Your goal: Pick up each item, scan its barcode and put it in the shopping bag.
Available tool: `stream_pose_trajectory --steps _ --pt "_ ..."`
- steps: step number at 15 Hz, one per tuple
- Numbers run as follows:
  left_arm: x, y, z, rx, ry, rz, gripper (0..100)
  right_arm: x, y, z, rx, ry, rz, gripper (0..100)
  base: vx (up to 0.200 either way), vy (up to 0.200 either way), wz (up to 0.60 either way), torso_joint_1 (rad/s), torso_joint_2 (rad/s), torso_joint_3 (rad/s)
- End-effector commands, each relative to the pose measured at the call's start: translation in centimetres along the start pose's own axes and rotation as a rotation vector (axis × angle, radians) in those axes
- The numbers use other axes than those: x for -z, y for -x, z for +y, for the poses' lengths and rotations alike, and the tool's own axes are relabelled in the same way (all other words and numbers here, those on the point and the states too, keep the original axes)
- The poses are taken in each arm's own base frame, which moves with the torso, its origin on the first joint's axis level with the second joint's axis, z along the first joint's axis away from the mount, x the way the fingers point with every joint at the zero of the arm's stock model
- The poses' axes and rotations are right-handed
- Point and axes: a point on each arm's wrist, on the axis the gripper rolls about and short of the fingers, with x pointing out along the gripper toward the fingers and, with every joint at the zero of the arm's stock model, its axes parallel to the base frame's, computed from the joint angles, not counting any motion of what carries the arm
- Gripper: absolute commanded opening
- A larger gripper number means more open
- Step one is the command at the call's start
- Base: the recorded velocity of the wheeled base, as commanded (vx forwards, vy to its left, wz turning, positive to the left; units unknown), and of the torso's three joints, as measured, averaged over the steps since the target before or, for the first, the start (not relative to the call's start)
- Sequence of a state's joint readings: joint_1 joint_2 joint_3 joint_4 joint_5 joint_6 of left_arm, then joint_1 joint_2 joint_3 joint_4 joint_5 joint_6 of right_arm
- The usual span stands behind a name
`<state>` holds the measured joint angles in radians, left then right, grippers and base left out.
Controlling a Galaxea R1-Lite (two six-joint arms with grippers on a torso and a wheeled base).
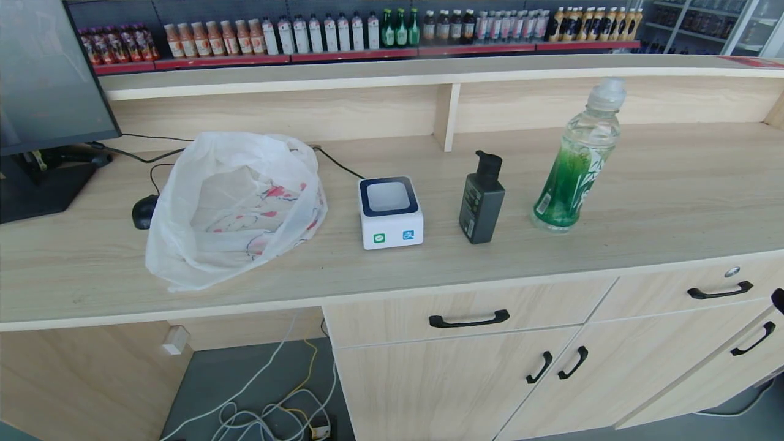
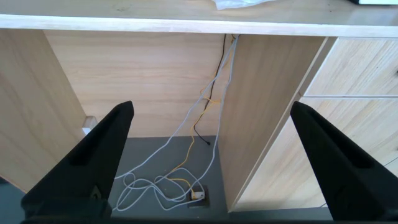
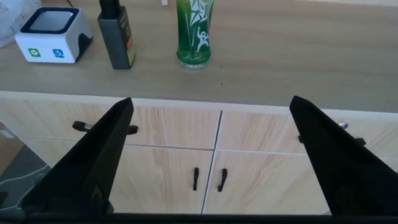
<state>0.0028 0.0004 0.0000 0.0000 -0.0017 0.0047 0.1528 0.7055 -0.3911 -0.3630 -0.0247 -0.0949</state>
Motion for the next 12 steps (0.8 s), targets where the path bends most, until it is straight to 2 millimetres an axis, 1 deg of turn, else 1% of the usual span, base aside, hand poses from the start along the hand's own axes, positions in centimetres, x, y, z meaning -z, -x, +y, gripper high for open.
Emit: stream_pose_trajectory --steps 1,3,6,8,12 --pt "0.0 0.0 0.0 0.0 0.0 0.0 100 1.5 -0.6 0.2 -0.007 0.003 0.047 100 0.0 0.0 0.0 0.0 0.0 0.0" --pt "0.0 0.0 0.0 0.0 0.0 0.0 100 1.8 -1.2 0.2 -0.006 0.015 0.037 100 0.0 0.0 0.0 0.0 0.0 0.0" --pt "0.0 0.0 0.0 0.0 0.0 0.0 100 1.7 -3.8 0.4 -0.018 0.011 0.033 100 0.0 0.0 0.0 0.0 0.0 0.0" --pt "0.0 0.0 0.0 0.0 0.0 0.0 100 2.1 -5.5 1.0 -0.059 0.012 0.027 100 0.0 0.0 0.0 0.0 0.0 0.0" --pt "0.0 0.0 0.0 0.0 0.0 0.0 100 2.8 -8.0 1.6 -0.082 0.01 0.008 100 0.0 0.0 0.0 0.0 0.0 0.0"
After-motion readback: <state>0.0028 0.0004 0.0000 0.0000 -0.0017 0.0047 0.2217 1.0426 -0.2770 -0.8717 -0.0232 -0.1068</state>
